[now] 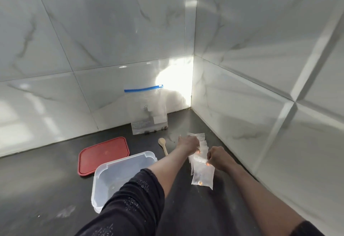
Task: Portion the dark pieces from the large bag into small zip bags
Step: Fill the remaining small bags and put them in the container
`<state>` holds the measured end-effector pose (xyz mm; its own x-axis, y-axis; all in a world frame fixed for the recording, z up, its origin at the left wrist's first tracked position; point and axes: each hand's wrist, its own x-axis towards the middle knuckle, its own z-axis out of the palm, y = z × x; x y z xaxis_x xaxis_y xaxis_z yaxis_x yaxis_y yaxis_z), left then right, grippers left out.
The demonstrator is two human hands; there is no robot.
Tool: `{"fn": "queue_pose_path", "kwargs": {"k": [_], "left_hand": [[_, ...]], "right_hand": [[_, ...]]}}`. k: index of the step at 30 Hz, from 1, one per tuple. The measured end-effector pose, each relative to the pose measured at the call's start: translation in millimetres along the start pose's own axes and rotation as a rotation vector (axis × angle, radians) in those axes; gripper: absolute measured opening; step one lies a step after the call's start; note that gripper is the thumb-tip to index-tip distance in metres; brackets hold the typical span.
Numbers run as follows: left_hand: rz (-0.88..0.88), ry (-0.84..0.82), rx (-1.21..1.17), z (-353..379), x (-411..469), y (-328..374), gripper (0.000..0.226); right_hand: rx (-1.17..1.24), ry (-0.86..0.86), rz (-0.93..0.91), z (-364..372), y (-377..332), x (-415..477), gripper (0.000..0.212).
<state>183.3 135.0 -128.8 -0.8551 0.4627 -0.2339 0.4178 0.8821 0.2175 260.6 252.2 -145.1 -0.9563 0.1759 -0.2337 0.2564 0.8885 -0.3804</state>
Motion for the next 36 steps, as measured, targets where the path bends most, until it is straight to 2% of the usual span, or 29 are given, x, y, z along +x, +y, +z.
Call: {"fn": "queue_pose_path", "kwargs": {"k": [3,10,14,17,20,25,28,31,36], "left_hand": [[-0.045,0.014,-0.126,-14,-4,-8,0.029],[-0.079,0.078,-0.203,-60,-30,-42,0.013],[-0.061,0.079,-0.203,-96,-58,-62,0.021],[-0.06,0.086,-0.251,-122,-84,-76,0.019],[-0.081,0.069,-0.256,-143,-108,-96,0.006],[-0.131,-0.002,-0.155,-157,-145,-128,0.02],[-0.193,-0.061,-0.167,-144,-161,-148,0.019],[-0.245,-0.158,-0.207,-119,-170,-165,0.032],[-0.228,-0.252,-0.083,-81,-179,-176,0.031]], "right_hand": [[-0.031,-0.075,-0.076,-13,-7,2,0.033],[-0.123,-0.124,-0.173,-52,-59,-4,0.022],[-0.165,-0.051,-0.264,-70,-95,-14,0.02],[-0.172,0.029,-0.379,-83,-127,-22,0.01],[-0.145,0.079,-0.462,-89,-159,-32,0.014],[-0.056,0.092,-0.56,-81,-208,-46,0.034],[-0.049,0.027,-0.587,-62,-229,-52,0.034],[-0.101,-0.064,-0.608,-34,-241,-53,0.025],[-0.214,-0.228,-0.581,5,-242,-53,0.032]]}}
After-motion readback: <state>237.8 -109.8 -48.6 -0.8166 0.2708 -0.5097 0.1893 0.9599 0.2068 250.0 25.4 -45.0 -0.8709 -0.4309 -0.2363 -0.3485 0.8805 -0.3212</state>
